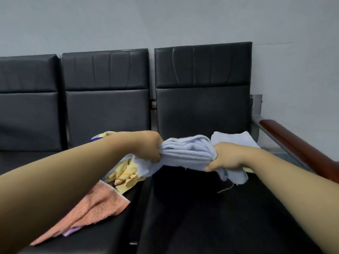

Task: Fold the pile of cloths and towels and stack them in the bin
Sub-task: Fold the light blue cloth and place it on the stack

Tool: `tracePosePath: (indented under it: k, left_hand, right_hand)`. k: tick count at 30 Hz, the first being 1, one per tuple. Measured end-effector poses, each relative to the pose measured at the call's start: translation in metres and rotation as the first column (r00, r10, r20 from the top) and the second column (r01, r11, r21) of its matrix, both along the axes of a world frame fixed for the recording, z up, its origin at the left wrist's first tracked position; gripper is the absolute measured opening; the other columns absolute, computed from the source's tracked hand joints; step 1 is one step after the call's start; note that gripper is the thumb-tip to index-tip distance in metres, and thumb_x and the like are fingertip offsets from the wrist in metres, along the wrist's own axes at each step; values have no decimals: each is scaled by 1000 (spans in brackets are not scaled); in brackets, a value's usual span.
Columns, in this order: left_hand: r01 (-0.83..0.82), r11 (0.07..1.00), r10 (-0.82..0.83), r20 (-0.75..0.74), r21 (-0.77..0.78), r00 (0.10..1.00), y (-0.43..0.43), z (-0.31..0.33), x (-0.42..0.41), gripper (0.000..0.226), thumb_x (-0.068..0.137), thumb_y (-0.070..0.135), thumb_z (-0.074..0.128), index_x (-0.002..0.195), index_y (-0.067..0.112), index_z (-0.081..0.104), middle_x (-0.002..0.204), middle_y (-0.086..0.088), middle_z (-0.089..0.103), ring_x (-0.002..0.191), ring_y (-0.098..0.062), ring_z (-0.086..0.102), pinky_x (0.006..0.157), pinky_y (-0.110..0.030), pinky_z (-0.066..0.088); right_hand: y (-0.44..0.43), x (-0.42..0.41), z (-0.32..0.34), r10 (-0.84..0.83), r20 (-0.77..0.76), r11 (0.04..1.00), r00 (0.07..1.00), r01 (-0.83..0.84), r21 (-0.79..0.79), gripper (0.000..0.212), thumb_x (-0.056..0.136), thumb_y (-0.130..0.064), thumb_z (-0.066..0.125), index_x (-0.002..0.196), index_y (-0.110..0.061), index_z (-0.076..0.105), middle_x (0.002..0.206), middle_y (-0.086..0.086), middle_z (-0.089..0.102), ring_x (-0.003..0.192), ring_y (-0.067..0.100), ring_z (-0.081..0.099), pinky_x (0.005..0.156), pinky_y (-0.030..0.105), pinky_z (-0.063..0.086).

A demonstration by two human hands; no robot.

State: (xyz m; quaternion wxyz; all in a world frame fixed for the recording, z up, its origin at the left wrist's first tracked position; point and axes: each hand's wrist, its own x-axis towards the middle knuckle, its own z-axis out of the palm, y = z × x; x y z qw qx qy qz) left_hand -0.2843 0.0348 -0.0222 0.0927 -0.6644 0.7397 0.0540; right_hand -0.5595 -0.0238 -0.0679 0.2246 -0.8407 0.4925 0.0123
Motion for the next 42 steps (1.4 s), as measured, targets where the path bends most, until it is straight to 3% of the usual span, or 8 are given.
tracePosePath:
  k: [6, 12, 17, 24, 29, 33, 36, 42]
  left_hand:
    - [4, 951, 9, -42, 308, 999, 2, -89, -11, 32, 72, 46, 81, 92, 23, 70, 94, 3, 74, 91, -21, 70, 79, -34, 56]
    - [-91, 963, 153, -235, 255, 960, -5, -162, -3, 34, 69, 39, 82, 92, 17, 69, 96, -1, 73, 91, -21, 68, 75, -34, 54]
    - [-111, 941, 274, -532, 319, 801, -4, -186, 11, 38, 62, 37, 83, 94, 16, 75, 96, 0, 78, 96, -22, 72, 85, -37, 60]
    - [206, 536, 465, -490, 819, 737, 27, -172, 21, 46, 86, 14, 80, 128, 0, 67, 127, -16, 70, 119, -31, 67, 110, -47, 48]
    - [-2, 764, 508, -599, 645, 619, 25, -178, 24, 54, 80, 44, 85, 119, 8, 72, 115, -10, 76, 109, -30, 72, 104, -48, 52]
    - [-164, 921, 354, -582, 354, 733, 16, -187, 18, 43, 76, 58, 79, 98, 21, 76, 97, 3, 79, 98, -20, 73, 94, -40, 57]
    - [-111, 891, 349, -505, 441, 790, 19, -185, 16, 43, 72, 57, 79, 100, 24, 77, 98, 5, 79, 100, -19, 73, 96, -40, 57]
    - [55, 733, 462, -556, 678, 691, 29, -174, 17, 51, 85, 43, 81, 119, 7, 70, 114, -9, 77, 110, -30, 71, 103, -46, 54]
  right_hand:
    - [16, -13, -89, -25, -144, 981, 989, 52, 186, 69, 55, -84, 73, 98, -30, 73, 96, -11, 76, 95, 17, 71, 95, 39, 57]
    - [11, -9, -133, -129, 4, 982, 992, 127, 141, 35, 81, -51, 72, 78, -21, 54, 82, -3, 57, 73, 17, 52, 63, 33, 39]
    - [7, -5, -149, -141, -27, 978, 990, 143, 155, 26, 80, -38, 64, 74, -20, 47, 78, -1, 54, 71, 21, 51, 60, 33, 36]
    - [39, -13, -135, -42, -87, 808, 995, 85, 584, 44, 72, -51, 84, 103, -22, 78, 106, 0, 79, 101, 23, 75, 98, 44, 59]
    - [34, -21, -128, -210, 73, 848, 975, 144, 511, 57, 68, -63, 87, 101, -17, 77, 103, -1, 79, 99, 22, 76, 97, 47, 60]
    - [30, -10, -133, -184, 127, 958, 975, 149, 244, 34, 82, -41, 77, 75, -17, 55, 78, -1, 61, 74, 18, 60, 65, 35, 46]
    - [33, -6, -142, -173, 46, 956, 984, 157, 249, 25, 82, -36, 72, 75, -17, 56, 79, 3, 59, 73, 20, 55, 65, 36, 41]
    - [44, -15, -132, -213, -2, 821, 977, 180, 541, 16, 80, -34, 84, 79, -22, 74, 87, 0, 79, 87, 25, 77, 73, 37, 59]
